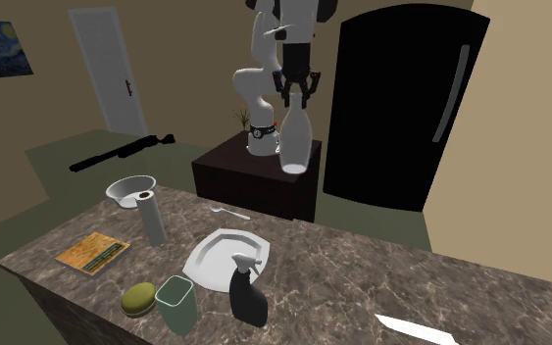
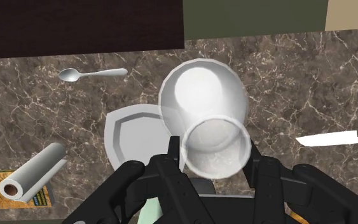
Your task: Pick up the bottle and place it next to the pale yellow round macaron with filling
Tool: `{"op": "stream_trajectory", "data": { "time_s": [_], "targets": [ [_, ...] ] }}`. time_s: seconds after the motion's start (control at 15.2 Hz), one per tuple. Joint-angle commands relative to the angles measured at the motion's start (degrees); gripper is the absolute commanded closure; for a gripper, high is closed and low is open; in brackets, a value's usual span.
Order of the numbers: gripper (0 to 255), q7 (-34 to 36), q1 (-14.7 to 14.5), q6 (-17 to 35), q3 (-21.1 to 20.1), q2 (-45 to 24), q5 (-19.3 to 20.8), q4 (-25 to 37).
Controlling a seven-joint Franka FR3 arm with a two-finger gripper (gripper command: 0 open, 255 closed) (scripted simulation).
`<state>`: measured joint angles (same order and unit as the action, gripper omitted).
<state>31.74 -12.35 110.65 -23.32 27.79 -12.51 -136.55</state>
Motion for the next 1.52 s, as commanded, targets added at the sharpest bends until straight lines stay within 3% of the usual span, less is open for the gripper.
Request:
{"op": "stream_trajectory", "data": {
  "time_s": [0.0,0.4,0.92,1.45],
  "targets": [
    [255,0.0,0.0,-1.7,0.3,0.4,0.1,1.3],
    [255,0.1,0.2,-5.9,1.0,1.0,0.5,5.0],
    [255,-10.3,4.9,-5.3,8.9,-2.0,4.9,6.2],
    [255,-19.9,9.6,-4.7,15.7,-8.6,8.8,11.5]
  ]
}}
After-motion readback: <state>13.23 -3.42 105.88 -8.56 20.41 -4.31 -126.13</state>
